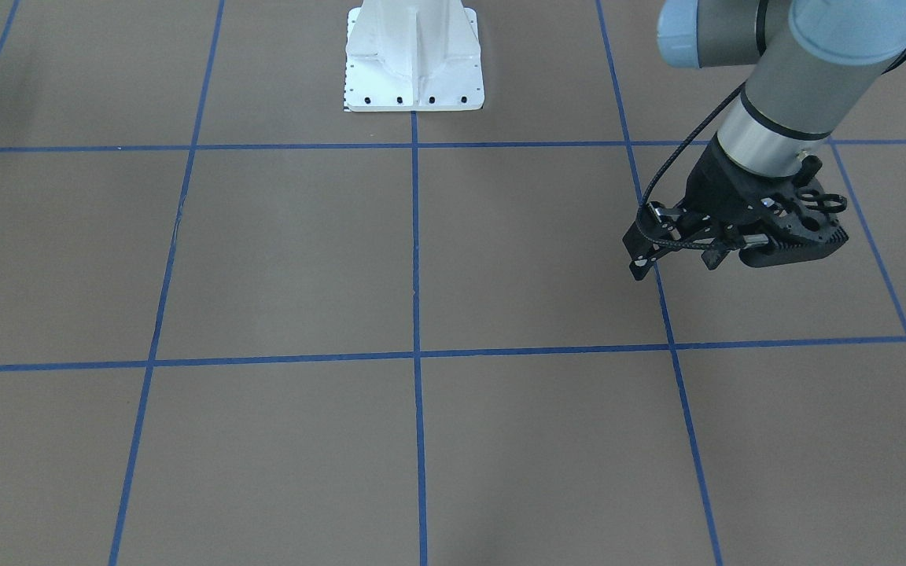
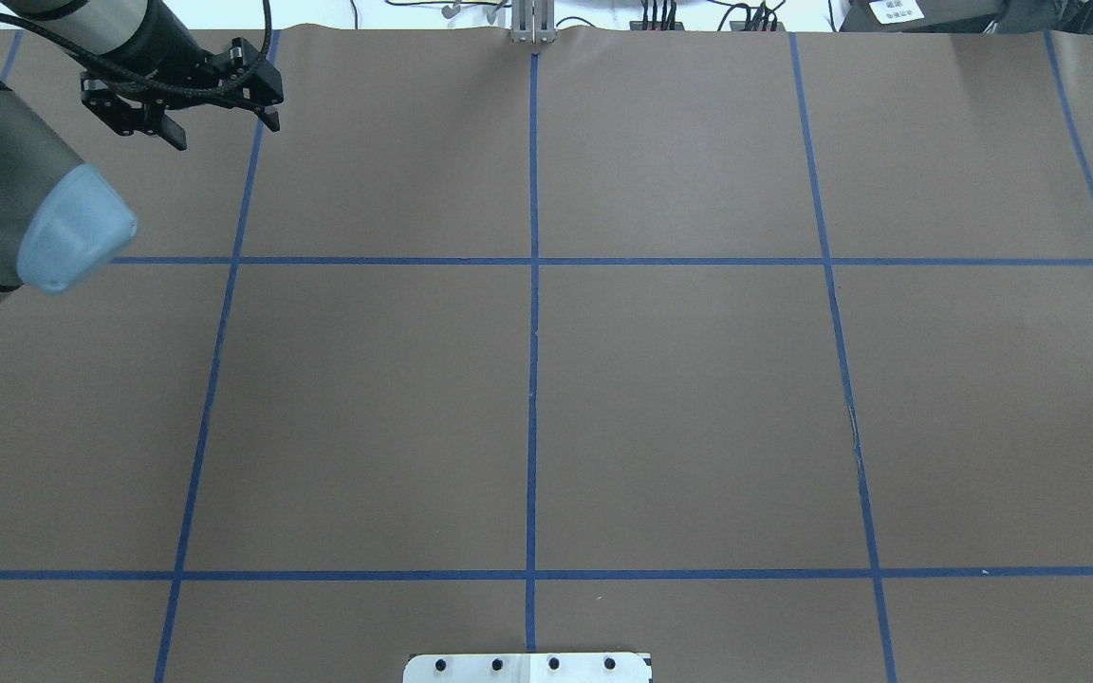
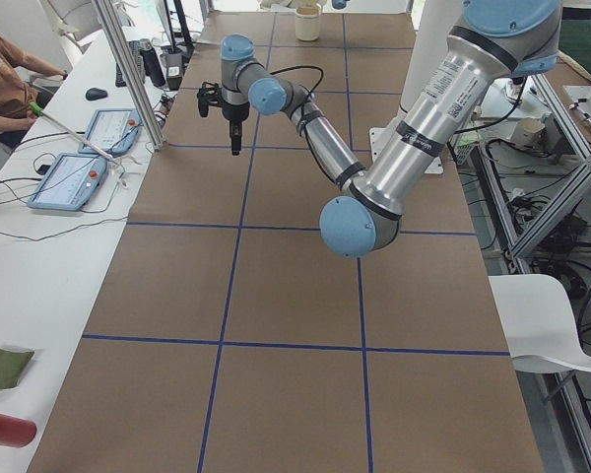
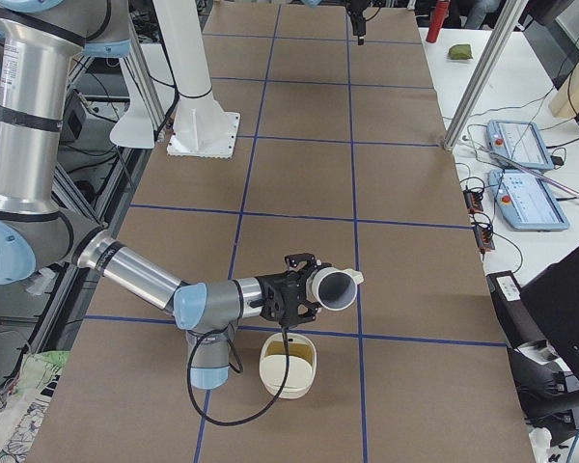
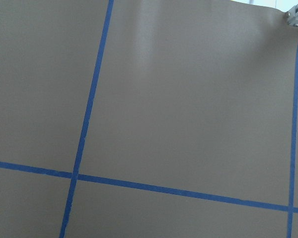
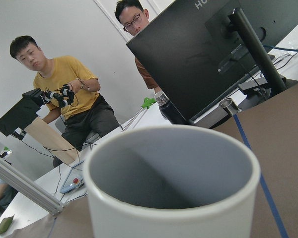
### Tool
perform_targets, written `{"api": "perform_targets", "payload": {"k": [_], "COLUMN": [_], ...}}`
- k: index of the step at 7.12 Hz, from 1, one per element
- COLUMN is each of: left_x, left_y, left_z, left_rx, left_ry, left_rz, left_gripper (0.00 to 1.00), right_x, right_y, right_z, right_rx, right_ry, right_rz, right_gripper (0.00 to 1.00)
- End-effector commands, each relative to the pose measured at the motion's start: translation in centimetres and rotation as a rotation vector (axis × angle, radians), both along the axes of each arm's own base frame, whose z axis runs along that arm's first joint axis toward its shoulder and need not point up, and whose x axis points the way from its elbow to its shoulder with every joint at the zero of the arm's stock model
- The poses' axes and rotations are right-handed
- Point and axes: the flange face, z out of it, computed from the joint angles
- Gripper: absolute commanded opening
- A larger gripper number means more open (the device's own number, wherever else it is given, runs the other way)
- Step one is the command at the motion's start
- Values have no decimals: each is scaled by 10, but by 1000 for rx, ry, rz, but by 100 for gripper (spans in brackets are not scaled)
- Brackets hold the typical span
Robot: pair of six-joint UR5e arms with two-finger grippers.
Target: Left arm hands cup to right arm to dump lemon
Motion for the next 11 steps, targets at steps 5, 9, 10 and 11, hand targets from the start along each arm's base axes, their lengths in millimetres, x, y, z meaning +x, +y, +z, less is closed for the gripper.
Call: {"api": "perform_targets", "payload": {"k": [5, 9, 10, 11], "left_x": [4, 14, 20, 30], "left_y": [2, 8, 11, 16], "left_z": [13, 25, 23, 17], "left_rx": [-24, -37, -37, -22], "left_ry": [-2, -12, -8, 7], "left_rz": [4, 26, 35, 49], "left_gripper": [100, 100, 100, 100], "right_x": [-29, -127, -168, -215], "right_y": [-163, -213, -218, -208], "right_z": [-98, -157, -200, -238], "right_rx": [82, 123, 118, 126], "right_ry": [553, 966, 1006, 1040], "right_rz": [-91, -150, -156, -161], "right_gripper": [23, 22, 22, 23]}}
